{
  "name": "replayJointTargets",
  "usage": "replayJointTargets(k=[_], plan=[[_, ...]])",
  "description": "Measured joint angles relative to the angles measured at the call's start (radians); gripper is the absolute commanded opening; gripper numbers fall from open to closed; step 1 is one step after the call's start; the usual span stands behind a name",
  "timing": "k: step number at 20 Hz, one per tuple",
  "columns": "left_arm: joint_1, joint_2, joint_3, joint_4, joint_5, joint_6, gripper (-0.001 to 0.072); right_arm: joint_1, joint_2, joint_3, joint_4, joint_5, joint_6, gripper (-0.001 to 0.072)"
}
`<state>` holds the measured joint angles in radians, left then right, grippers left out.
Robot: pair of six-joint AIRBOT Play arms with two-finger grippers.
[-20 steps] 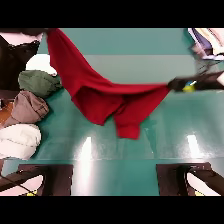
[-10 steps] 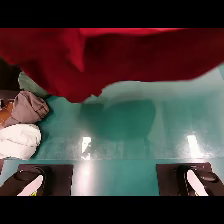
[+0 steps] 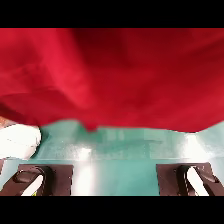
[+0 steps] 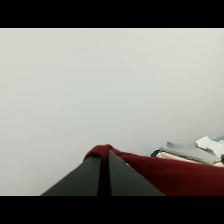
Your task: Fold the shirts.
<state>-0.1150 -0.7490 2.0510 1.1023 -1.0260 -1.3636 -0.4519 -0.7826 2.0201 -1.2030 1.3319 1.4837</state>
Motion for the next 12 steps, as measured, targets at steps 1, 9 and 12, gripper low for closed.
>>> replayJointTargets(k=[1, 9, 12], plan=[[0.0, -0.002, -0.023, 0.03, -0.012, -0.009, 0.0024, -0.008, -0.039, 0.028, 0.002, 0.055, 0.014, 0.0011], [0.0, -0.224, -0.315, 0.245, -0.195, -0.077, 0.0025, 0.063, -0.334, -0.149, -0.004, 0.368, 0.086, 0.0011], [0.0, -0.347, -0.417, 0.264, -0.171, -0.079, 0.0025, 0.171, -0.426, -0.265, -0.042, 0.326, 0.09, 0.0011]])
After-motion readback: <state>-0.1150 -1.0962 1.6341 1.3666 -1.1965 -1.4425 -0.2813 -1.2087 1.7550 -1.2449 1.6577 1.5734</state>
